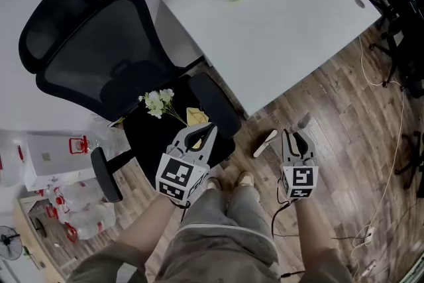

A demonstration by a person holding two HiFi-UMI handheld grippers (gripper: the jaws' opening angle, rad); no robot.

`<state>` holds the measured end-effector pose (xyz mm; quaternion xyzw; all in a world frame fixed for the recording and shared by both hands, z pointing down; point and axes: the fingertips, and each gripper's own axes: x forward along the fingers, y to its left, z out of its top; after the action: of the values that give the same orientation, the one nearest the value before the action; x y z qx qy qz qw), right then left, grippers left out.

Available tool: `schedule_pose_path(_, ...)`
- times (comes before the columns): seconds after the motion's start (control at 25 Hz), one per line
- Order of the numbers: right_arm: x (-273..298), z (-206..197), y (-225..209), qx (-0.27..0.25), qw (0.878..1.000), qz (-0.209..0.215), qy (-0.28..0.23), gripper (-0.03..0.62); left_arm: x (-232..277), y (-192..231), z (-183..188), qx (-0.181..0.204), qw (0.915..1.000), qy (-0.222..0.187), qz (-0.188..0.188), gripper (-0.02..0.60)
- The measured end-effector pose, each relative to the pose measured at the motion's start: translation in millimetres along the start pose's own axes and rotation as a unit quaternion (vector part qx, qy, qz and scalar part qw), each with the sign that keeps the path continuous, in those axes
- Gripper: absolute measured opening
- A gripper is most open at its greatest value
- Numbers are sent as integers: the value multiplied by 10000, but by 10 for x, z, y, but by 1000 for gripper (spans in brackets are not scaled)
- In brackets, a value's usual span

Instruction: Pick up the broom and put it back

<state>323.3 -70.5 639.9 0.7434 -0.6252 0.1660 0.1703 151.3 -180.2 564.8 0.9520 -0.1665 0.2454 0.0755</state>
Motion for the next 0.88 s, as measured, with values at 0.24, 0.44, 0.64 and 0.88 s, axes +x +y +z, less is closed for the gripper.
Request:
schedule_pose_path(0.24, 419, 177, 219, -172, 9992, 355, 43, 97, -23, 100, 114, 17, 10000, -52, 62, 17)
schedule_pose_path(0.44, 642, 195, 311, -295, 9980, 554, 17, 98, -57, 129, 58, 24, 9999, 104, 41, 17)
schedule_pose_path(0.64, 811, 246, 365, -227, 9974, 687, 25, 110, -72, 215, -5, -46, 9998, 177, 127, 17)
schedule_pose_path(0.88, 729, 270, 317, -70, 9972, 728, 182, 183, -159, 252, 24, -103, 9996, 232, 147, 17)
